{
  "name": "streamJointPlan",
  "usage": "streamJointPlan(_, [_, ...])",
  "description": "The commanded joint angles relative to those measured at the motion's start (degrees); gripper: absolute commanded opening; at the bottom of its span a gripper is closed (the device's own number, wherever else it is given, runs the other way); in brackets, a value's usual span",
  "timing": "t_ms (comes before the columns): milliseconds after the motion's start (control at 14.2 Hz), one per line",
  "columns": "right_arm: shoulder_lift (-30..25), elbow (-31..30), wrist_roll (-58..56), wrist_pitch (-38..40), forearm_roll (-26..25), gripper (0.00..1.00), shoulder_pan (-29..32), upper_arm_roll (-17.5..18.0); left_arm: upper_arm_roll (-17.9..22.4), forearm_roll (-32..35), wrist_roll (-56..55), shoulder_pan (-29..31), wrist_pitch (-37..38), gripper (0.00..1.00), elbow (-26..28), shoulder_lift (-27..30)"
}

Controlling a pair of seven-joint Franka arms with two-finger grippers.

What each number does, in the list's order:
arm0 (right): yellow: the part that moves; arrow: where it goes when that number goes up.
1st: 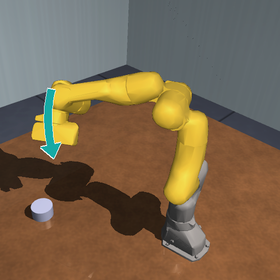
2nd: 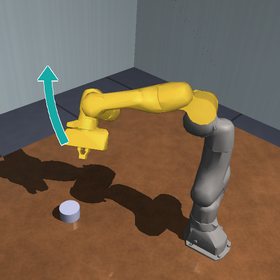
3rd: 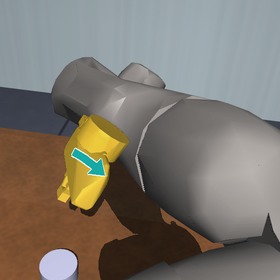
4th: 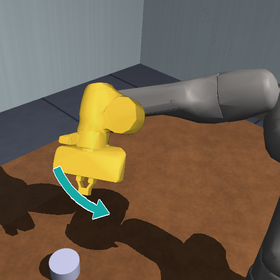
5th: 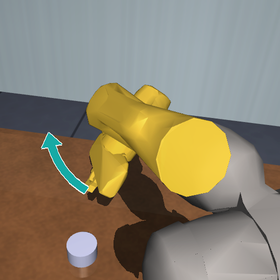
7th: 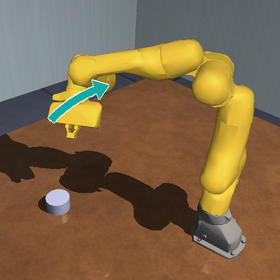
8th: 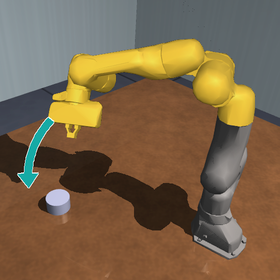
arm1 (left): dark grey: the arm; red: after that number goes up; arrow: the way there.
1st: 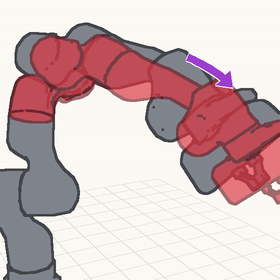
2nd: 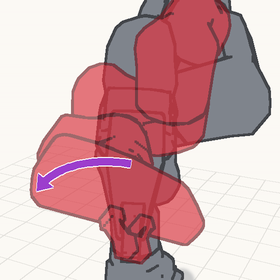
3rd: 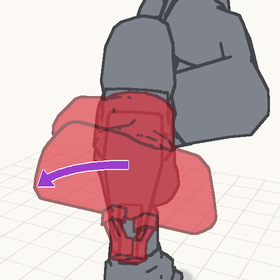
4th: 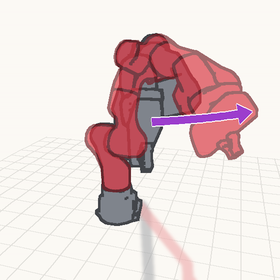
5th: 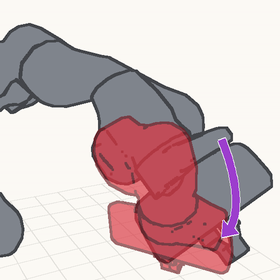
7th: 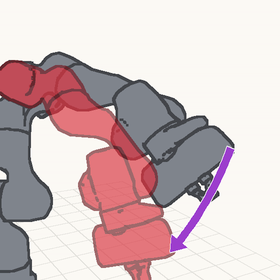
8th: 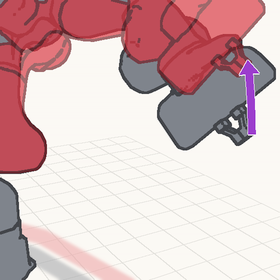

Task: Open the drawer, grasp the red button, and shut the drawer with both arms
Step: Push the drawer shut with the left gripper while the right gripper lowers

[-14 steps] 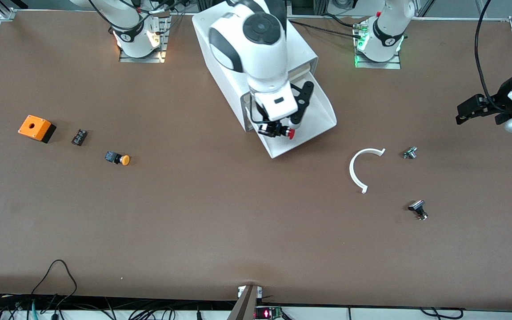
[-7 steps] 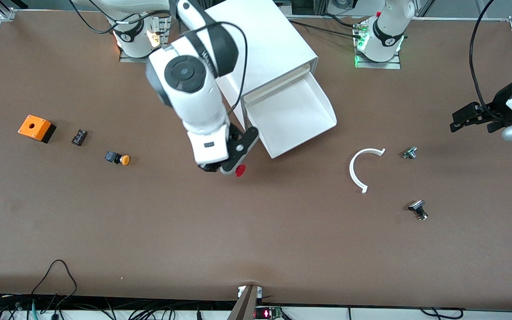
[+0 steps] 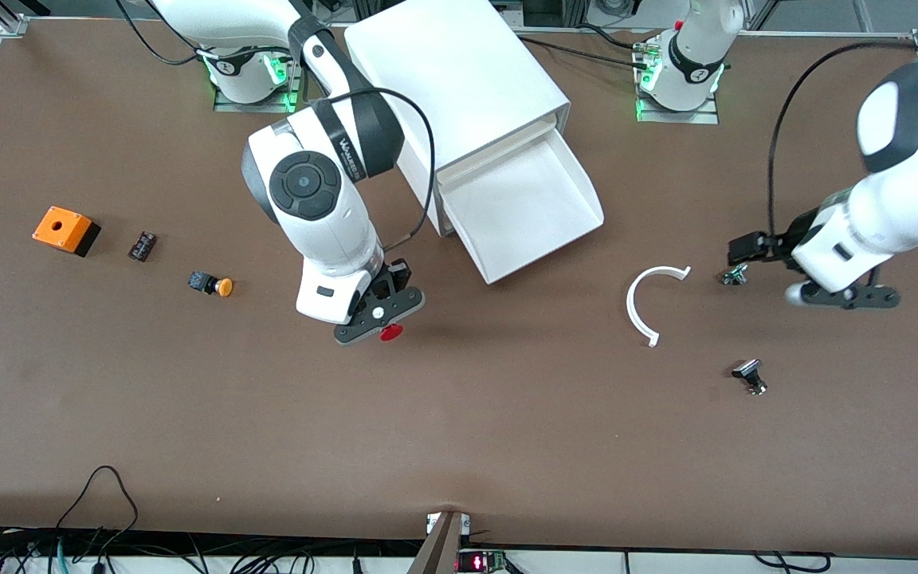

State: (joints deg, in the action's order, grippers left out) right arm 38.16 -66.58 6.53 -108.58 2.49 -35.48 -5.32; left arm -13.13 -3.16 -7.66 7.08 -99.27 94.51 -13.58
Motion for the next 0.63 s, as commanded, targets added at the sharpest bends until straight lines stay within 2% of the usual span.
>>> streamJointPlan(0, [-0.8, -4.6, 9.6, -1.5, 0.0, 0.2, 0.7, 0.8, 1.0, -1.0, -13.3, -5.5, -0.1, 0.99, -0.2, -1.5])
streamJointPlan(140, [-1.2, -9.8, 11.4, -1.5, -0.8, 0.2, 3.0, 0.8, 1.0, -1.0, -22.9, -9.5, -3.0, 0.99, 2.6, -1.6])
streamJointPlan(281, [-2.1, -14.9, 9.7, -2.3, -0.9, 0.2, 6.2, 0.9, 0.9, -1.1, -29.6, -12.4, -10.2, 0.99, 7.6, -1.7])
streamJointPlan(421, [-3.8, -20.9, 5.1, -6.5, -0.8, 0.21, 9.0, 0.9, 0.7, -1.7, -33.7, -15.4, -17.9, 0.99, 11.9, -2.5])
streamJointPlan(562, [-4.3, -26.2, 1.0, -11.7, -0.8, 0.21, 11.8, 1.1, 0.4, -2.8, -37.0, -17.5, -23.8, 0.99, 14.0, -4.3])
